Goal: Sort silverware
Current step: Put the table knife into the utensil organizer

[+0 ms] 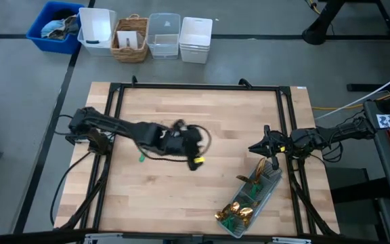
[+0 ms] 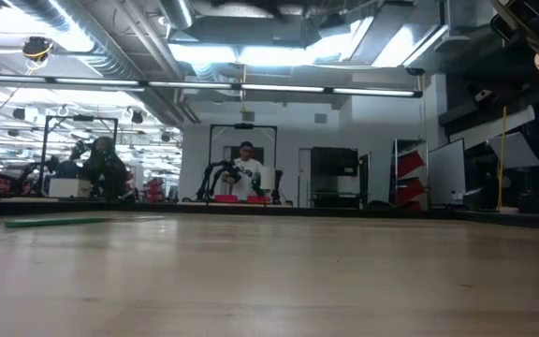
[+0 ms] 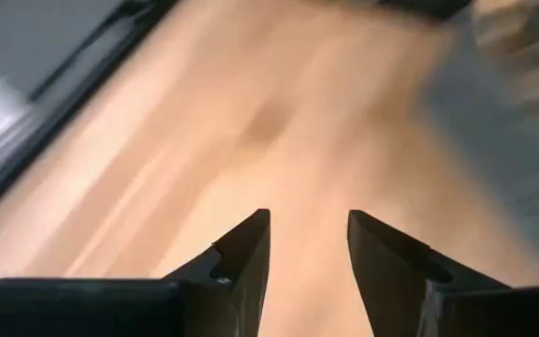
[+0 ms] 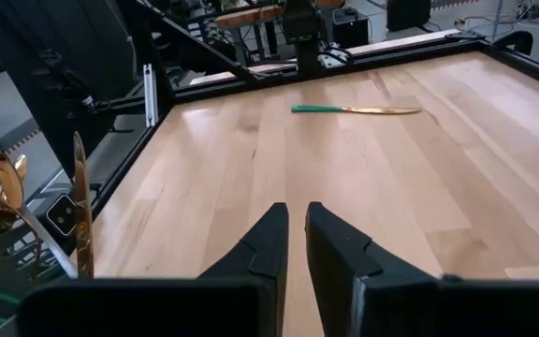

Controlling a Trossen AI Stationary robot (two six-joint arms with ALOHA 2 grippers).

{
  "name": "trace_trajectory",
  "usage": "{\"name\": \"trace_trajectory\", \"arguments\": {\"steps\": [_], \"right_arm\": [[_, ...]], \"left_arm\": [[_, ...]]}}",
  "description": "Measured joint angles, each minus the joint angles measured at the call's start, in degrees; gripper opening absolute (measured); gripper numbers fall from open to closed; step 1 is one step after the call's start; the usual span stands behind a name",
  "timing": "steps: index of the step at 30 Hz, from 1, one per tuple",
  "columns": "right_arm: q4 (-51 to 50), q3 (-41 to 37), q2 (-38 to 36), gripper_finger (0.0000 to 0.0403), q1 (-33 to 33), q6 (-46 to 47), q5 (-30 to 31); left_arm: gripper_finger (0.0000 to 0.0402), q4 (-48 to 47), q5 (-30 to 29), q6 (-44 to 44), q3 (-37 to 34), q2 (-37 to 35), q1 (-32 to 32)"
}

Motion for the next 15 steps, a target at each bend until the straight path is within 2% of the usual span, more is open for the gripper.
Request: {"name": "trace_trajectory", "arguments": {"steps": [3,6,9,11,13,15], "right_arm": [[-0.1,0.0,0.0,0.0044,0.0,0.0,0.0],[0.0,0.0,0.0,0.0044,0.0,-0.1,0.0],[0.0,0.0,0.0,0.0044,0.0,-0.1,0.0],[0.0,0.0,0.0,0.0044,0.0,-0.1,0.0],[0.0,0.0,0.0,0.0044,0.0,-0.1,0.0],[0.0,0.0,-0.3,0.0044,0.0,-0.1,-0.1]], "left_arm": [[0.0135,-15.0,-5.1,-12.0,0.0,-1.2,-1.3],[0.0135,-29.8,-5.5,-25.7,-0.3,-1.3,-1.9],[0.0135,-40.1,-5.5,-36.5,-3.4,-1.2,-1.9],[0.0135,-42.0,-5.5,-39.9,-6.8,-1.1,-1.6],[0.0135,-40.1,-4.8,-38.6,-11.2,-1.6,-0.8],[0.0135,-38.6,-1.7,-35.5,-15.1,-1.7,0.7]]}}
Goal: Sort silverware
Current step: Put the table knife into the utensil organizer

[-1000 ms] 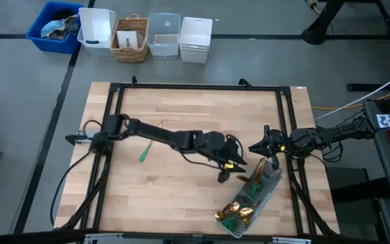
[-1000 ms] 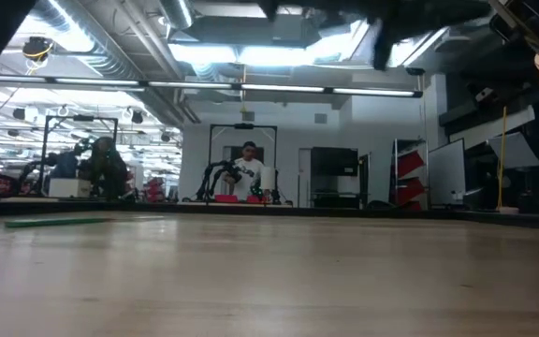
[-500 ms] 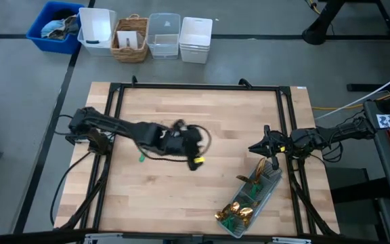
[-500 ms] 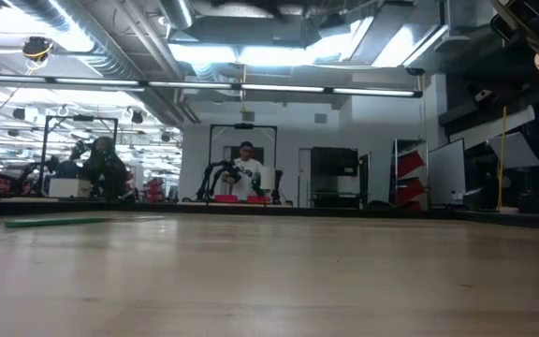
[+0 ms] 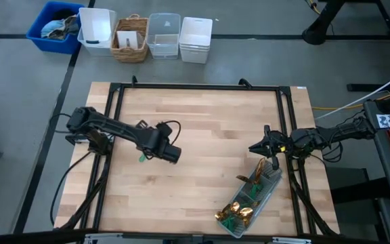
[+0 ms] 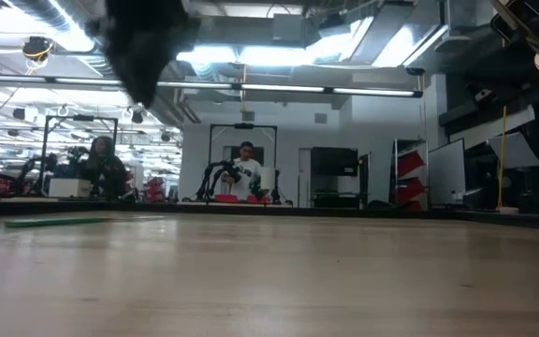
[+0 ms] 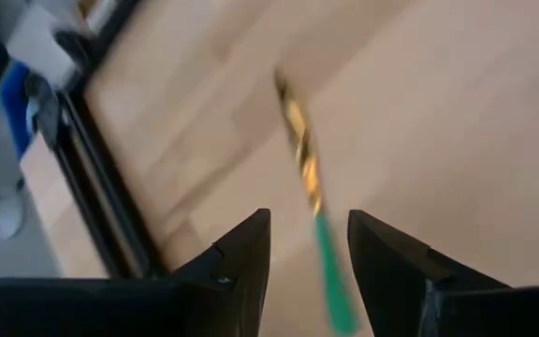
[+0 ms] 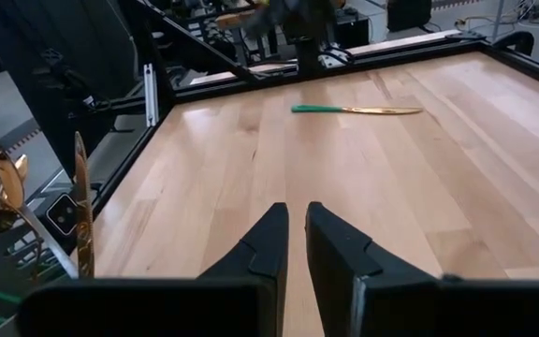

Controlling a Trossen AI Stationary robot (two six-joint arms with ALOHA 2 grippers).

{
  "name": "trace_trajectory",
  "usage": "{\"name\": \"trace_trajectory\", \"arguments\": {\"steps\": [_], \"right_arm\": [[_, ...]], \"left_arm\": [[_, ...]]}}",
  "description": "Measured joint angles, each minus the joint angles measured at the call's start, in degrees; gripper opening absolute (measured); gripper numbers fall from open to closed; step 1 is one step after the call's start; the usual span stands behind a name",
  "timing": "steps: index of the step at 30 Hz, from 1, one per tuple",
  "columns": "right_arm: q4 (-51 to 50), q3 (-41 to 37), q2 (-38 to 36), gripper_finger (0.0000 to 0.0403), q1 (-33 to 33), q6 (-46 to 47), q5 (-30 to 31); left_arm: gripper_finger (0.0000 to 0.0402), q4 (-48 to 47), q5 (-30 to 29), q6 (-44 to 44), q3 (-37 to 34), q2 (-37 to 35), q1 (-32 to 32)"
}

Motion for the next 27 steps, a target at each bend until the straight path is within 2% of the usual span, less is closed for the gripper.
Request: {"name": "trace_trajectory", "arguments": {"steps": [3,7,14,18,27], "right_arm": [[0.0,0.0,-1.9,0.0044,0.0,-1.3,-2.6],[-0.2,0.0,-6.1,0.0044,0.0,-3.0,-6.0],[-9.3,0.0,-16.4,0.0044,0.0,-5.7,-2.9],[-11.8,0.1,-18.0,0.0044,0.0,-5.0,0.7],[-14.8,0.0,-18.1,0.0044,0.0,-5.5,1.3]], "left_arm": [[0.0135,1.1,6.2,4.3,-5.5,0.0,2.6],[0.0135,3.9,9.8,9.4,-12.5,0.0,6.1],[0.0135,19.1,19.6,21.5,-22.3,0.0,10.2],[0.0135,23.9,20.1,25.0,-24.4,0.0,11.7],[0.0135,31.3,20.3,27.6,-29.5,-0.3,16.9]]}}
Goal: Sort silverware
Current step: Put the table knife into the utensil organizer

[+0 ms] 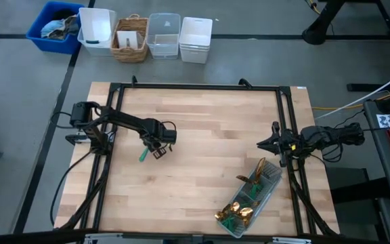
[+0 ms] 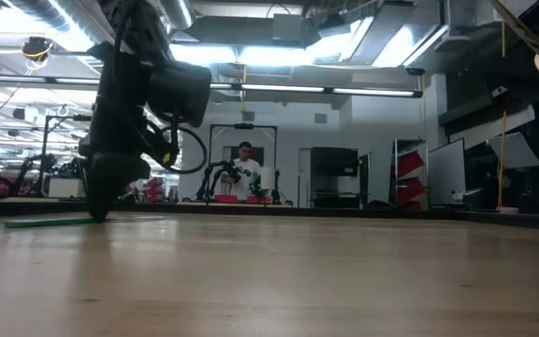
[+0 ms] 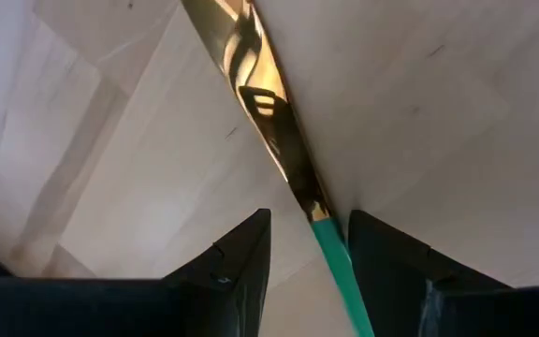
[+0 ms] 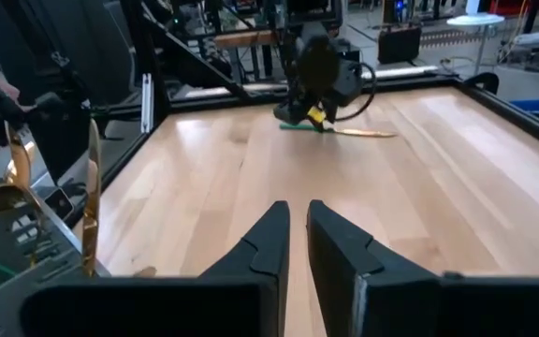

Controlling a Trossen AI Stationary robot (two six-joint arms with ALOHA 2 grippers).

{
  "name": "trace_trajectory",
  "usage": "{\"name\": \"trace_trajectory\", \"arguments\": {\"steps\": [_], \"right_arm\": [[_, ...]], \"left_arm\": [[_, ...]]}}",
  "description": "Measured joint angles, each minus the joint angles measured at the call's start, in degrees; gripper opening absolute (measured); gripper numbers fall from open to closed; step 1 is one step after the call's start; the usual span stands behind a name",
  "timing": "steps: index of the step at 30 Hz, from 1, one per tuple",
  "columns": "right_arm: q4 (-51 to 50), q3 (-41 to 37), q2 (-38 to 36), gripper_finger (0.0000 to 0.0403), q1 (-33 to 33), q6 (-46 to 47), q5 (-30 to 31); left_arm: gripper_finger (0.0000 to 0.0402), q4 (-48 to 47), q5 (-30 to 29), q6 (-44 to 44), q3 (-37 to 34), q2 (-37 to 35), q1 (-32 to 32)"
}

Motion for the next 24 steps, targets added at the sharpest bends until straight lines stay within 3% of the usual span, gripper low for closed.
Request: {"name": "trace_trajectory", "arguments": {"steps": [10,24], "right_arm": [[-0.4,0.0,0.0,0.0044,0.0,0.5,0.0],[-0.8,0.0,0.0,0.0044,0.0,0.6,-0.1]], "left_arm": [[0.0135,4.3,4.1,-0.3,-2.3,-0.6,4.1],[0.0135,4.1,6.1,-12.1,-2.3,-0.5,5.2]]}}
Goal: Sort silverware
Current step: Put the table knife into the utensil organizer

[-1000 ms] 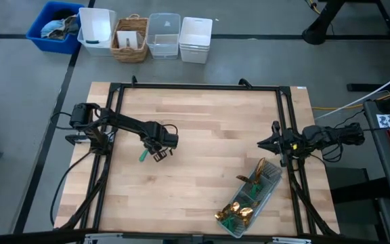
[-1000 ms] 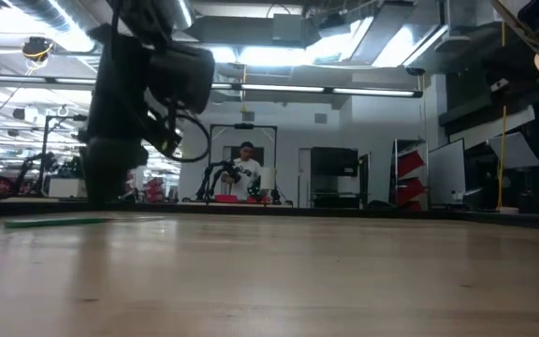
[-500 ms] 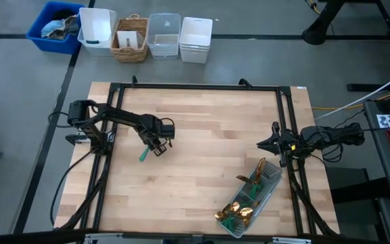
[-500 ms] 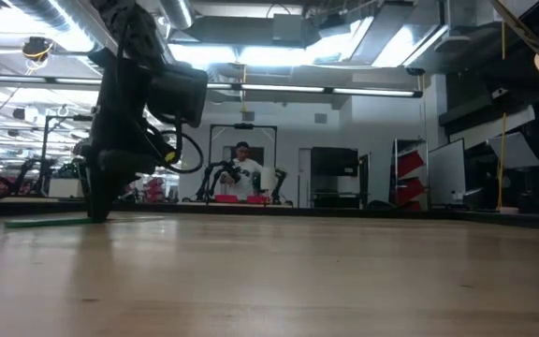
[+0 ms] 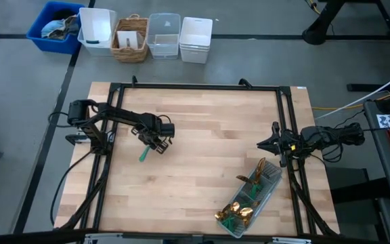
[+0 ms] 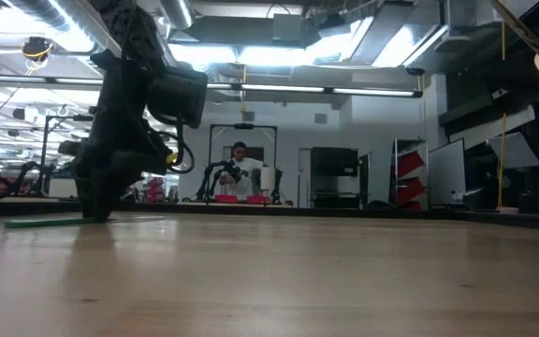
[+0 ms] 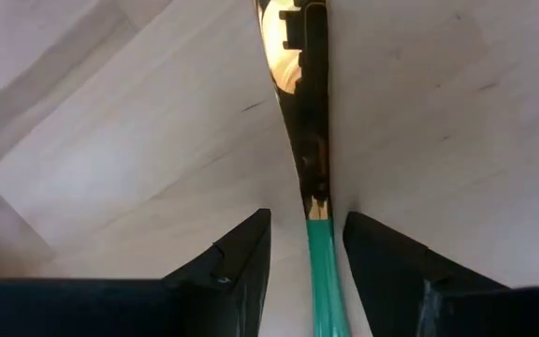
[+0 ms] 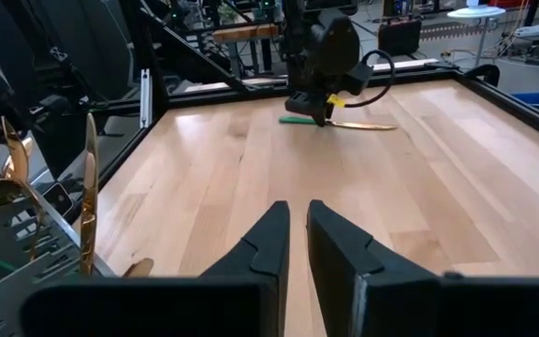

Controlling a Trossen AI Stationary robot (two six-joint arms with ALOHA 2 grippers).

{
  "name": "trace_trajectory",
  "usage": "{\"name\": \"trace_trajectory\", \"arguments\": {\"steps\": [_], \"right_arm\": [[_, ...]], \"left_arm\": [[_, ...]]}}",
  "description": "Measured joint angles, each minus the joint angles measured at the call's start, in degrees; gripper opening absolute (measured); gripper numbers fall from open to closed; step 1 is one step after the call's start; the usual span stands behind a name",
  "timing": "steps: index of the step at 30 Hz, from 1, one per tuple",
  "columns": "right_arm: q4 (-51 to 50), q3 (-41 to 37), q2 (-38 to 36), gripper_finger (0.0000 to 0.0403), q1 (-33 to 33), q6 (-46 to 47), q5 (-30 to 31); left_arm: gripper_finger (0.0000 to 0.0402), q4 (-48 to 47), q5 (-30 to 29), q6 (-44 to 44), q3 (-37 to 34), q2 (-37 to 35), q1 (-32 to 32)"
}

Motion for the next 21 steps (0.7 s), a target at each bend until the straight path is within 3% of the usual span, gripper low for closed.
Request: {"name": "trace_trajectory", "arguments": {"steps": [9,21], "right_arm": [[-0.4,0.0,0.0,0.0044,0.0,0.0,0.0],[-0.6,0.0,0.0,0.0044,0.0,0.0,0.0]], "left_arm": [[0.0129,1.0,2.4,1.4,-0.1,0.1,1.8],[0.0061,2.3,7.6,3.1,-0.1,0.2,3.6]]}}
